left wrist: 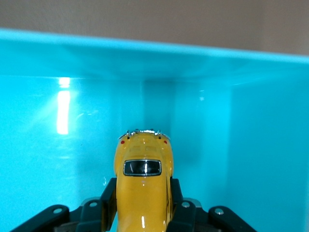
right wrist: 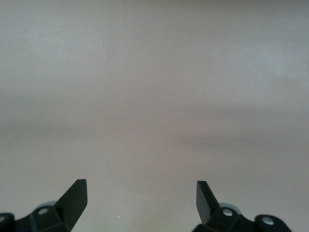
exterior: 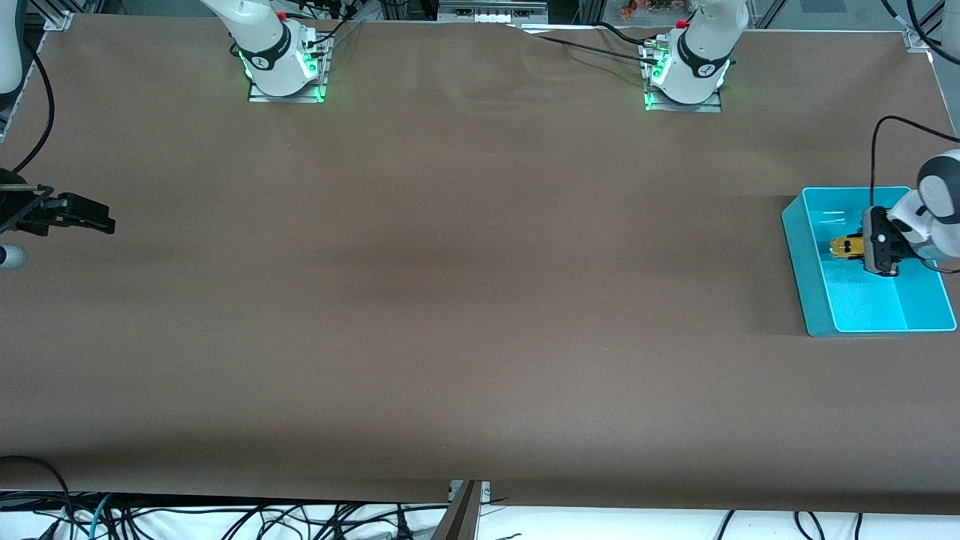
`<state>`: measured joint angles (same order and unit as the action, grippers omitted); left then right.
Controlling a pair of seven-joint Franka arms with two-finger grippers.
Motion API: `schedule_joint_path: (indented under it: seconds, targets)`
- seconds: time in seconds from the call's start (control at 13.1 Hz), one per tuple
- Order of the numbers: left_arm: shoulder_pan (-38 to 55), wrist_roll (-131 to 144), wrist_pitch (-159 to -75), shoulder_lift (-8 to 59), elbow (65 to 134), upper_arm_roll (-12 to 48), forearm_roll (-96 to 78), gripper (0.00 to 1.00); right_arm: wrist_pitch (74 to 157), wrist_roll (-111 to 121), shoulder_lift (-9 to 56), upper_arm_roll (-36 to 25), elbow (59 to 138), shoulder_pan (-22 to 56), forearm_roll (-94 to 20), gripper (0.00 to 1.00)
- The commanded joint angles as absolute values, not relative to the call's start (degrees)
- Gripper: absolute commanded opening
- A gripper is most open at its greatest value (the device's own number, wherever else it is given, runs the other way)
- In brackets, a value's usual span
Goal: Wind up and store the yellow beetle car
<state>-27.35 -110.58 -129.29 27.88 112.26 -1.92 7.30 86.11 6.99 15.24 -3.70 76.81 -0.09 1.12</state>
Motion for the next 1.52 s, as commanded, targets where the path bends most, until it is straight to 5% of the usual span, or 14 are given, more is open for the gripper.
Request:
schedule_joint_path:
  seconds: [0.0,0.15,0.38,0.61,0.99,1.29,1.45]
  targets:
    - [-29.00,-111.71,-133.67,28.03,114.26,-1.32,8.70,0.46,85.52,6.68,14.33,-3.43,77.34,-0.09,2.02,1.00]
    - [-29.00,-111.88,-134.03,28.13,114.26,-1.32,8.70,1.00,85.52,6.77,14.33,-3.43,77.34,-0.09,2.02,1.00]
    - [-28.39,-112.42,-128.97,25.59,112.07,-0.79,8.70,1.00,85.52,6.77,14.33,-3.43,77.34,-0.09,2.02,1.00]
    - [-27.69,-107.61,-113.61,20.50,106.54,1.75,8.18,1.00,85.52,6.77,14.33,-3.43,77.34,-0.09,2.02,1.00]
    - [-27.77,-78.39,-91.09,16.18,95.29,15.26,7.82,1.00,85.52,6.77,14.33,-3.43,77.34,-0.09,2.02,1.00]
    - [-27.77,-39.65,-84.12,15.91,90.36,29.41,5.99,1.00,85.52,6.77,14.33,-3.43,77.34,-0.09,2.02,1.00]
    - [-26.12,-23.20,-85.33,12.07,90.78,31.81,3.88,1.00,85.52,6.77,14.33,-3.43,77.34,-0.09,2.02,1.00]
